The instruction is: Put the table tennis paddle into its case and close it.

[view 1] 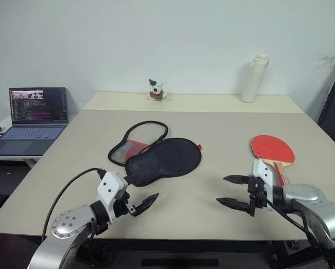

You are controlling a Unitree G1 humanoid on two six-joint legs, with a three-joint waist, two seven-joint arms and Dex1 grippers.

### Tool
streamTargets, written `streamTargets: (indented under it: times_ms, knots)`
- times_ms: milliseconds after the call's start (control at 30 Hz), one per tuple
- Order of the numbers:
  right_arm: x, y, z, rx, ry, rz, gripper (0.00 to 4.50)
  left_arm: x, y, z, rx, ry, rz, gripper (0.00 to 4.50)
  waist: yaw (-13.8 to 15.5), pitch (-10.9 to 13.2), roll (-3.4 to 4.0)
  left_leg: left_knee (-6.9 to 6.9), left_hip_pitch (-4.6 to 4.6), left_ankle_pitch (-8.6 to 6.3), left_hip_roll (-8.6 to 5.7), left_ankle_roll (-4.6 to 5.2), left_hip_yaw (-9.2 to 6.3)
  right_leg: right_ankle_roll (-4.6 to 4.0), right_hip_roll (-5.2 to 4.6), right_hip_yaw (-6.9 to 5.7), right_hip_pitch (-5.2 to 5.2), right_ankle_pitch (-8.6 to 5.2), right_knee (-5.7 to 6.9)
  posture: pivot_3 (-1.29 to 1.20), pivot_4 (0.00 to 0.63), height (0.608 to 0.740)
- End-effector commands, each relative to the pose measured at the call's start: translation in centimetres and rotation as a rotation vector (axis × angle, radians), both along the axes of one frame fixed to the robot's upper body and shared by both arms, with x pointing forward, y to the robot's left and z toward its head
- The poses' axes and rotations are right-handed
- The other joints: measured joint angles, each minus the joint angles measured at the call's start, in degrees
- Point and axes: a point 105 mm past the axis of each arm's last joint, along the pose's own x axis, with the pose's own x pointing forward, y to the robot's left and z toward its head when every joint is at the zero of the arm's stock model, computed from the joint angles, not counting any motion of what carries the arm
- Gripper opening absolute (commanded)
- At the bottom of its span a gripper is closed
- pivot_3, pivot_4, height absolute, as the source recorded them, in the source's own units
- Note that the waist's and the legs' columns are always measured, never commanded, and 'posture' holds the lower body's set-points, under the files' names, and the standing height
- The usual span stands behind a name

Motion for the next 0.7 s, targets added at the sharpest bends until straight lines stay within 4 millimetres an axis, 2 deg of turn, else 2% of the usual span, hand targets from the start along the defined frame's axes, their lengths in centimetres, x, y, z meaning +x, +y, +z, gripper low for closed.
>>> streamTargets:
  times_ms: [33,167,300,467,533,600,700]
  knots:
    - [0.0,-1.1,1.8,-0.015,-0.075,-0.038,4.46,0.8,0.2,0.3,0.009,-0.043,-0.024,4.50,0.01,0.00,0.01,0.04,0.00,0.00,0.00,0.00,-0.01,0.00,0.00,-0.01,0.00,0.00,0.02,0.00,0.150,0.740]
    - [-0.1,-1.7,2.0,-0.039,-0.095,-0.081,4.46,1.9,1.0,-0.3,0.019,-0.035,-0.041,4.50,0.02,0.01,0.01,0.04,0.04,0.00,-0.01,0.00,0.03,-0.31,0.03,-0.04,0.05,-0.18,0.02,0.00,0.150,0.740]
    - [-0.5,-1.8,3.3,-0.038,-0.121,-0.101,4.46,3.0,1.5,0.2,0.023,-0.002,-0.096,4.50,0.02,0.02,0.02,0.02,-0.04,0.00,0.00,0.00,0.04,-0.05,0.07,-0.06,-0.02,-0.03,0.02,0.00,0.150,0.740]
    - [-0.8,-1.2,3.2,-0.012,-0.125,-0.124,4.46,4.8,3.2,0.4,0.095,0.018,-0.118,4.50,-0.02,0.02,0.03,0.01,-0.01,0.00,0.03,0.00,0.11,-0.06,0.14,-0.10,-0.02,-0.04,0.02,0.00,0.150,0.740]
    - [-0.7,0.0,3.0,0.009,-0.135,-0.118,4.46,5.5,4.0,0.2,0.138,0.013,-0.134,4.50,-0.02,0.02,0.03,0.01,-0.03,0.00,0.02,0.00,0.13,-0.06,0.13,-0.09,-0.02,-0.03,0.02,0.00,0.150,0.740]
    - [-0.2,-0.1,3.2,0.033,-0.148,-0.138,4.46,6.9,3.4,-0.7,0.218,0.021,-0.163,4.50,-0.01,0.03,0.04,0.00,-0.02,0.00,0.02,0.00,0.15,-0.06,0.14,-0.09,-0.02,-0.03,0.02,0.00,0.150,0.740]
    - [-0.3,0.4,3.6,0.050,-0.162,-0.118,4.46,7.2,2.3,-1.7,0.280,0.056,-0.272,4.50,0.04,0.03,0.04,0.02,-0.05,0.00,-0.03,0.00,0.24,-0.04,0.14,-0.10,-0.02,-0.03,0.03,0.00,0.150,0.740]
